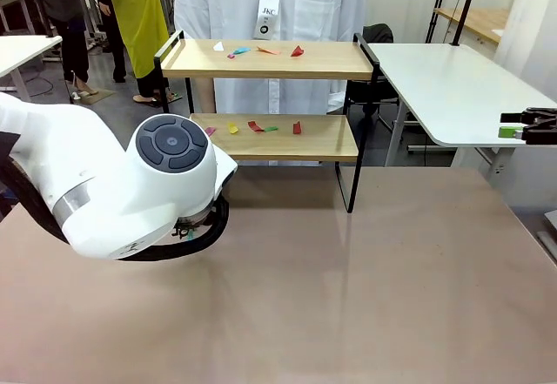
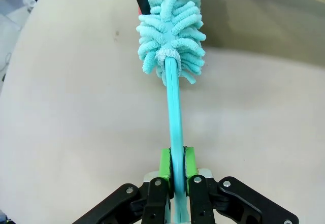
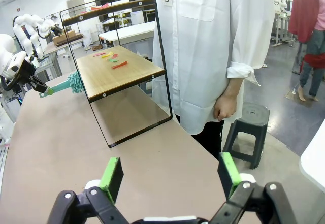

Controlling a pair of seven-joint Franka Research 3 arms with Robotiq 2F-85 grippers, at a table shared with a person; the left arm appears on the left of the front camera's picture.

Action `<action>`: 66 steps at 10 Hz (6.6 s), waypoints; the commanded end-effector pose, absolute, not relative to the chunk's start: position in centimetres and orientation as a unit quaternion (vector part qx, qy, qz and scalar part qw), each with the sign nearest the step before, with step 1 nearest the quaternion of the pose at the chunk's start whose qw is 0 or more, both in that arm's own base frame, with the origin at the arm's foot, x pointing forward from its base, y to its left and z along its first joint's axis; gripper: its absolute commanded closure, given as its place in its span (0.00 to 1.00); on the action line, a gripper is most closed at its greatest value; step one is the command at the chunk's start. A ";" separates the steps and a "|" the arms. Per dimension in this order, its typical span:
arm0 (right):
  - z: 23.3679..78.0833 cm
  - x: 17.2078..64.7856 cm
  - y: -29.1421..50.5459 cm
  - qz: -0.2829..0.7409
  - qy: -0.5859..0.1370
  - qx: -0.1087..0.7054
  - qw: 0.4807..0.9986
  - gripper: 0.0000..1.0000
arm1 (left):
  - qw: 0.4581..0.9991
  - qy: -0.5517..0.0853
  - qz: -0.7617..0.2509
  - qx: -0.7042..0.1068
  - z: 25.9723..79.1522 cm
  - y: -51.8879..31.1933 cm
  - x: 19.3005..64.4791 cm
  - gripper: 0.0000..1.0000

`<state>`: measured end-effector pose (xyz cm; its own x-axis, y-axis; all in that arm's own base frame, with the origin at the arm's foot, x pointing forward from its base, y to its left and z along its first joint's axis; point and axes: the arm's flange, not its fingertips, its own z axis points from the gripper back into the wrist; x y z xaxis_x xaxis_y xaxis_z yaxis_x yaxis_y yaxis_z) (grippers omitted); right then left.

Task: Clean the shelf.
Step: Clean the specific section of the Shelf indicated by the human with the Duster.

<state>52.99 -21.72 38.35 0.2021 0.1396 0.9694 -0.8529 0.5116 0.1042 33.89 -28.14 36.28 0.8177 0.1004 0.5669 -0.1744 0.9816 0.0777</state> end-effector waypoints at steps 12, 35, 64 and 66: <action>38.5 53.1 -21.5 0.358 -0.522 0.341 0.695 0.00 | 0.950 -0.300 -0.068 0.044 37.0 -23.5 32.9 0.87; 38.5 53.1 -21.5 0.358 -0.522 0.341 0.695 0.00 | 0.845 -0.180 -0.458 -0.208 39.4 -10.5 32.7 0.87; 38.5 53.1 -21.5 0.358 -0.522 0.341 0.695 0.00 | 0.730 0.049 -0.681 -0.043 63.6 -1.4 34.7 0.87; 38.5 53.1 -21.5 0.358 -0.522 0.341 0.695 0.00 | 0.730 0.049 -0.681 -0.043 63.6 -1.4 34.7 0.87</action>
